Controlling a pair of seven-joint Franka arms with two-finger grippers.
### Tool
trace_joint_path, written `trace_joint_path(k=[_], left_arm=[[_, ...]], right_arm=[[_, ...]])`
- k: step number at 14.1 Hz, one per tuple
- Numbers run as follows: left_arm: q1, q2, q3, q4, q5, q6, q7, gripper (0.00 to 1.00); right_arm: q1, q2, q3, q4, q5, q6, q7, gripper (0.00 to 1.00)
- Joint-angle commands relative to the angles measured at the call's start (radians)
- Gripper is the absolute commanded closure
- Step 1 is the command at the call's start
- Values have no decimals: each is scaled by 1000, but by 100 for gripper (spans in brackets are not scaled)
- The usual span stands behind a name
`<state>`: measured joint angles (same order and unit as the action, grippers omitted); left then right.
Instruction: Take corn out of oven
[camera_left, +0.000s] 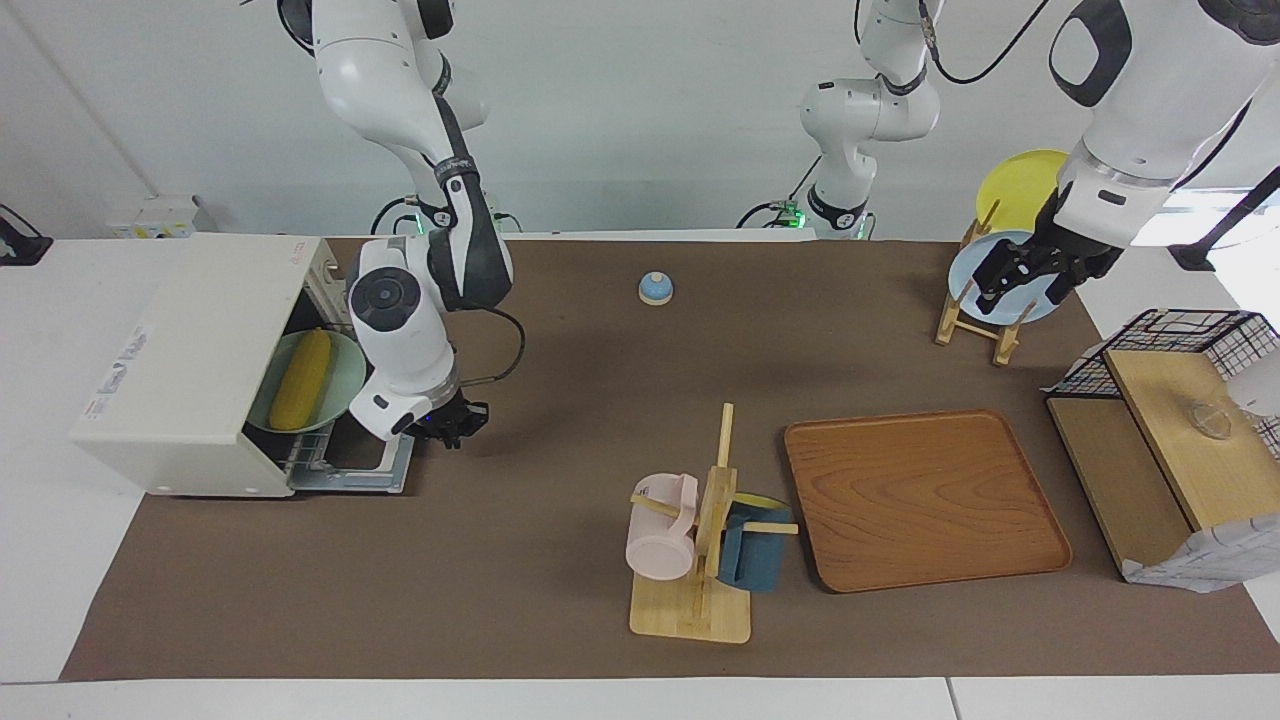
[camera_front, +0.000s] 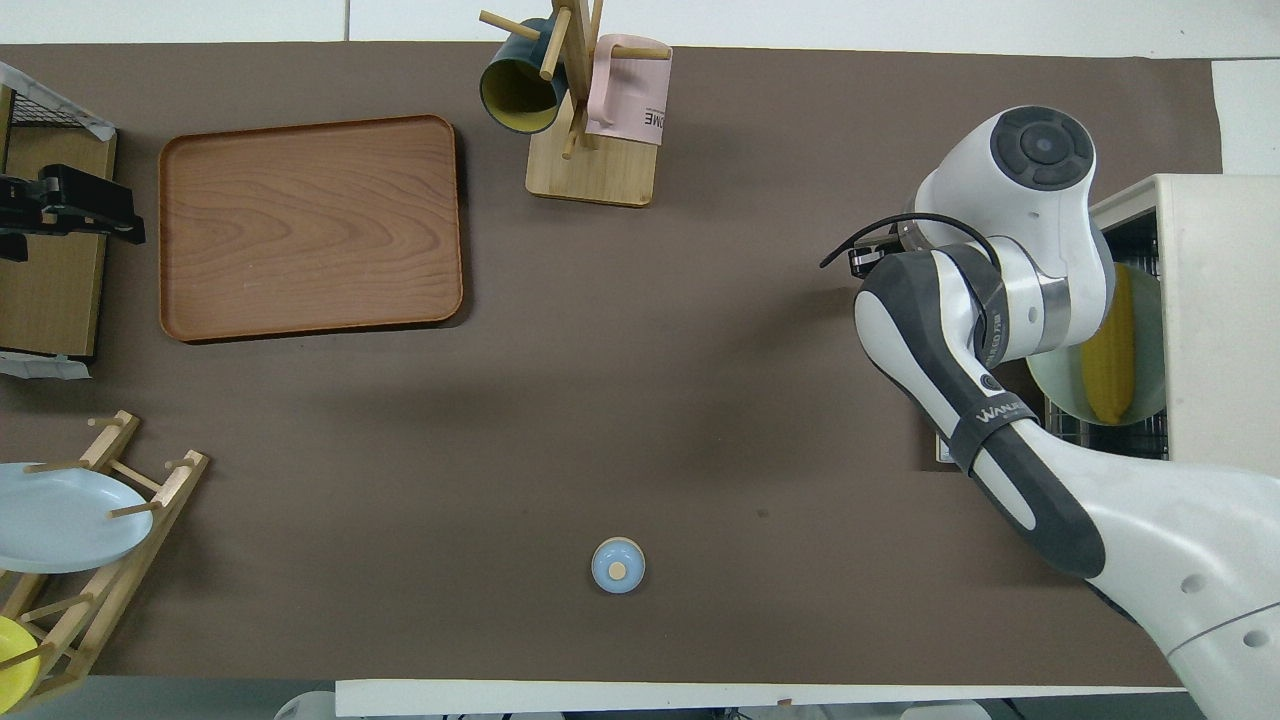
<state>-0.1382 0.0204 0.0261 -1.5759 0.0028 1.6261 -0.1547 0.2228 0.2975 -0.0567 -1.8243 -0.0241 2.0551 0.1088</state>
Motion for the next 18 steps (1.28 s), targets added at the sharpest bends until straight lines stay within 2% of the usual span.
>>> trace_joint_path(k=[1,4,5,11,12,13,15,16,18], left_arm=[[2,-23,0,-21,13,-9,14,0],[2,-23,0,-21,11,-9,14,0],[2,-23,0,-21,13,-9,14,0],[2,-23,0,-21,13,-9,14,0],[2,-23,0,-21,13,-9,14,0],[2,-23,0,-21,13,-9,14,0],[2,-23,0,-21,13,-9,14,0],[2,-23,0,-21,13,-9,14,0],[2,-23,0,-21,13,-9,14,0]], right_arm=[[-71,-90,-2,-9,9,-117,-12,42],[-131,-121,-3,-21,6,-220,-14,40],[-149,-129,-2,-47,4,-211,-15,40],[-204,-181,-3,-231,-7,-7,-110,41],[-204,-187,-2,-246,-34,-1,-144,45],[-204,-192,-2,-251,-60,-1,-159,54],[-185,-192,0,-248,-114,-9,-162,91],[-162,-190,1,-239,-155,-16,-161,100],[-105,-178,1,-181,-178,-64,-144,100]])
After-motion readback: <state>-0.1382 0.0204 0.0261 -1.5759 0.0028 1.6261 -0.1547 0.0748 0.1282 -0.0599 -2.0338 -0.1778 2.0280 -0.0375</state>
